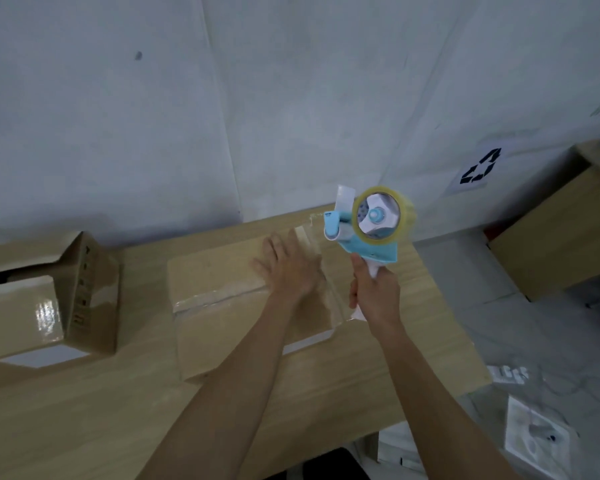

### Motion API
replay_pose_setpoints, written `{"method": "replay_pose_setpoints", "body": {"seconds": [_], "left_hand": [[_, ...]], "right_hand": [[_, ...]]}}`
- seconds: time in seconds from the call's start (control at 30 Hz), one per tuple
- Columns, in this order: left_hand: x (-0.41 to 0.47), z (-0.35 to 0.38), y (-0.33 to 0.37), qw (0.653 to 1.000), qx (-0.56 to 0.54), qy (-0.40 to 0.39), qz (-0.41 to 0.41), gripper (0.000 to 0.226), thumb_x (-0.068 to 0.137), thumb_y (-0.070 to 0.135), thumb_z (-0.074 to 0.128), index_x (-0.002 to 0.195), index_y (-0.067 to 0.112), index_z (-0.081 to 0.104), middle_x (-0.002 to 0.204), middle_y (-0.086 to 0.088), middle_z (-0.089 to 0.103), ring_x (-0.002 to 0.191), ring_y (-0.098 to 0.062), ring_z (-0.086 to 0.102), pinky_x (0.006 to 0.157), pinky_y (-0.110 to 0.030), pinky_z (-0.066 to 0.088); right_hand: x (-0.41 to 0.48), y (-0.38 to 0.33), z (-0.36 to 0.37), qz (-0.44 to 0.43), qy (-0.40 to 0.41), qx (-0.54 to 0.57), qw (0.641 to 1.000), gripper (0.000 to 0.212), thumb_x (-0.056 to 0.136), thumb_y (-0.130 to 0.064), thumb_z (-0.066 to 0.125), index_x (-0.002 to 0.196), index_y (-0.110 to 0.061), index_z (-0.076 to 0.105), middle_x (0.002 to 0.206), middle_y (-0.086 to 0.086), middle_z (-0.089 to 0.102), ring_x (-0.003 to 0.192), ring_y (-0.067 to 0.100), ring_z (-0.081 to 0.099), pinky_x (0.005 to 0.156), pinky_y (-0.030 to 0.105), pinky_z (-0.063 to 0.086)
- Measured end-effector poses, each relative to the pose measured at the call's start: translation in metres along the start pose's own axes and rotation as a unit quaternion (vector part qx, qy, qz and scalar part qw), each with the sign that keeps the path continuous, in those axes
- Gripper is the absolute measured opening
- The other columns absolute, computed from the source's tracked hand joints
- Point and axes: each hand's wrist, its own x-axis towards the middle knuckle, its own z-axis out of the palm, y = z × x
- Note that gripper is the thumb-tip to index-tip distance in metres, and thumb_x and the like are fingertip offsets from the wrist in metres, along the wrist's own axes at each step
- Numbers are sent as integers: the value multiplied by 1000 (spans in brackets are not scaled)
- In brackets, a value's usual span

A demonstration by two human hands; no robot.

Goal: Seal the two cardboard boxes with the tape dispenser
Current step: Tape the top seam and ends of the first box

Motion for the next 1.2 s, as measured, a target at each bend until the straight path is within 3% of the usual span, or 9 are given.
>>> {"method": "replay_pose_setpoints", "body": {"seconds": [0.2,0.33,0.43,0.57,0.73,0.87,0.97,1.1,1.2], "left_hand": [[14,3,-23,982,169,-7,87,107,76,89,16,162,28,-5,169,-12,-18,153,-31,-25,116,-69,-12],[25,-28,-56,974,141,11,179,109,65,92,30,158,34,26,170,-2,9,157,-21,0,120,-65,-1],[29,-26,-38,985,74,100,118,76,80,83,33,138,37,48,145,3,41,140,-24,33,115,-63,17],[47,7,8,984,77,152,-46,50,95,68,37,121,32,60,131,-7,43,129,-31,37,116,-67,14],[53,31,8,961,183,199,-49,47,94,57,45,119,21,61,136,-15,43,127,-37,37,111,-71,23],[54,37,2,950,203,235,-36,45,88,53,55,116,17,61,135,-15,45,123,-38,38,108,-70,28],[50,31,2,958,158,238,-15,59,85,58,60,128,19,56,134,-11,46,122,-34,39,108,-65,29],[13,3,-16,981,-20,190,29,86,78,64,66,148,20,43,148,-3,46,138,-23,38,116,-48,31],[-58,5,-46,957,-12,285,-57,73,79,71,65,135,24,57,147,1,49,139,-21,43,114,-46,32]], "right_hand": [[33,10,-5,0,-5,23,1000,62,97,-53,55,52,-11,56,49,9,62,50,23,65,66,38,55],[61,14,-4,-11,-36,26,999,59,98,-53,55,61,-7,62,54,9,67,51,20,68,62,29,53],[84,16,7,-5,-71,61,996,55,98,-50,58,73,-1,67,60,10,70,53,19,71,59,26,54],[121,27,36,15,-129,100,986,44,95,-50,63,86,-8,72,68,9,74,65,24,76,71,44,64],[150,36,68,7,-220,118,968,36,97,-46,61,104,-13,74,88,5,79,82,19,77,79,46,63],[158,44,90,19,-276,136,951,38,93,-53,63,98,-18,75,88,9,79,85,27,77,82,54,61],[157,44,94,22,-296,140,945,37,94,-48,66,97,-12,75,86,13,78,83,29,76,79,54,62],[158,35,92,21,-303,137,943,34,89,-52,70,93,-18,76,85,10,77,84,30,76,78,56,62],[156,26,88,10,-300,135,944,21,92,-44,70,90,-23,75,79,0,76,82,27,76,77,53,63]]}}
